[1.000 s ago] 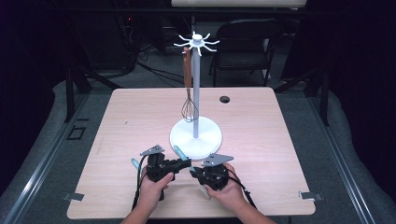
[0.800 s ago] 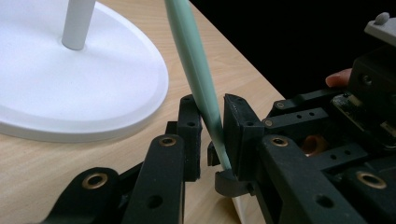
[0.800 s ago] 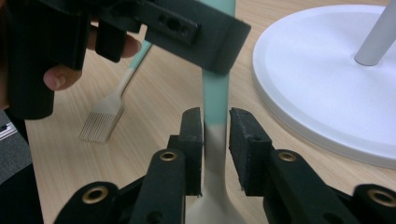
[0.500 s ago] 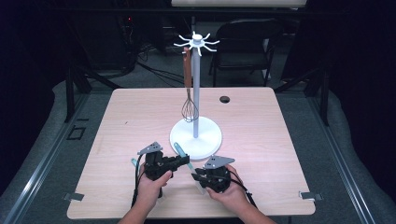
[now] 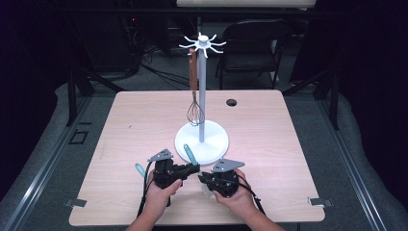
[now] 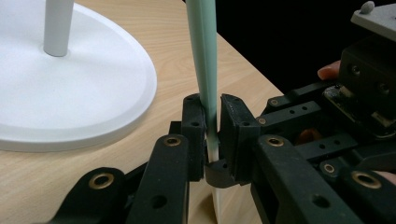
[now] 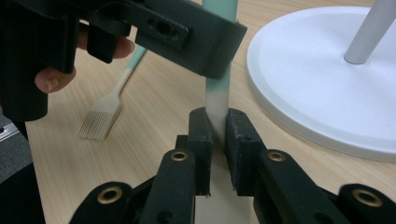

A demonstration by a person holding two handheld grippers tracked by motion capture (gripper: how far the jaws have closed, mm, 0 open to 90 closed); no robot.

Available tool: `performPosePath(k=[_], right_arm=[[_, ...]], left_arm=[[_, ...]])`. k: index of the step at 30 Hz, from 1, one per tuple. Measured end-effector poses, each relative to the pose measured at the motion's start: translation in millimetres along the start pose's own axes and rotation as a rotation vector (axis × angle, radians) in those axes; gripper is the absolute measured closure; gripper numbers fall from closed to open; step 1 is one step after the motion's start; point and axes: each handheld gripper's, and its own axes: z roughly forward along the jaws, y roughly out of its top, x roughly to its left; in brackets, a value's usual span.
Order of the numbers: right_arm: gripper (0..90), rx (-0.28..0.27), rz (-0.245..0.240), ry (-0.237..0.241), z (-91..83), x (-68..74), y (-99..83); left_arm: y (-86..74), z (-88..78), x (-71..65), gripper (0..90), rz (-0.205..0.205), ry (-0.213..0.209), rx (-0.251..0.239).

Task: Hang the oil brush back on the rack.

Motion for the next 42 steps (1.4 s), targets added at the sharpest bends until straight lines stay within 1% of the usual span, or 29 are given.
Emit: performPosePath(k=[7,11,14,19,21,24,26,27,30,32,34,35,40,42], right_arm=[[81.1,-0.011,0.004,0.001,-0.9,-0.6,0.6],[80.0,-0.010,0.004,0.004,-1.0,-0.6,1.1],[76.4,-0.005,0.002,0.006,-1.5,-0.8,1.2],[72.9,-0.009,-0.004,0.010,-4.7,0.3,1.9],[72.1,-0.013,-0.014,0.004,-7.6,0.4,2.9],[71.6,-0.014,-0.023,-0.013,-12.1,-0.8,4.0],[70.4,-0.012,-0.020,-0.025,-14.5,-3.5,3.6],[69.7,-0.011,-0.011,-0.031,-14.6,-5.3,2.9],[67.5,0.012,0.008,-0.051,-14.7,-11.7,-0.3],[66.3,0.038,0.012,-0.067,-14.8,-15.7,-3.0],[64.5,0.050,0.019,-0.081,-14.5,-18.9,-5.8],[64.0,0.056,0.020,-0.090,-14.8,-20.3,-6.9],[59.3,0.072,0.011,-0.132,-18.4,-27.7,-12.4],[56.5,0.095,0.002,-0.146,-19.5,-31.7,-15.3]], left_arm=[[-0.5,0.6,-1.5,83.1,0.004,-0.006,0.000],[0.2,0.0,-1.2,84.4,0.001,-0.023,0.002],[1.3,-0.4,-2.5,84.6,0.011,-0.023,0.003],[4.3,-3.6,-2.1,84.8,0.019,-0.011,0.000],[6.2,-6.0,-1.1,84.8,0.023,-0.009,-0.002],[9.0,-9.4,0.8,84.8,0.023,-0.002,-0.016],[10.8,-11.9,2.9,84.8,0.022,0.001,-0.019],[11.6,-12.9,4.0,84.8,0.021,0.005,-0.023],[14.0,-15.5,7.8,84.9,0.013,0.007,-0.028],[16.2,-17.1,10.1,84.9,0.015,0.006,-0.026],[19.1,-17.9,11.5,84.8,0.021,0.003,-0.014],[20.6,-18.5,12.2,84.8,0.031,0.003,-0.008],[28.7,-18.9,13.2,84.8,0.058,0.008,0.031],[33.1,-19.5,13.1,84.9,0.076,0.011,0.042]])
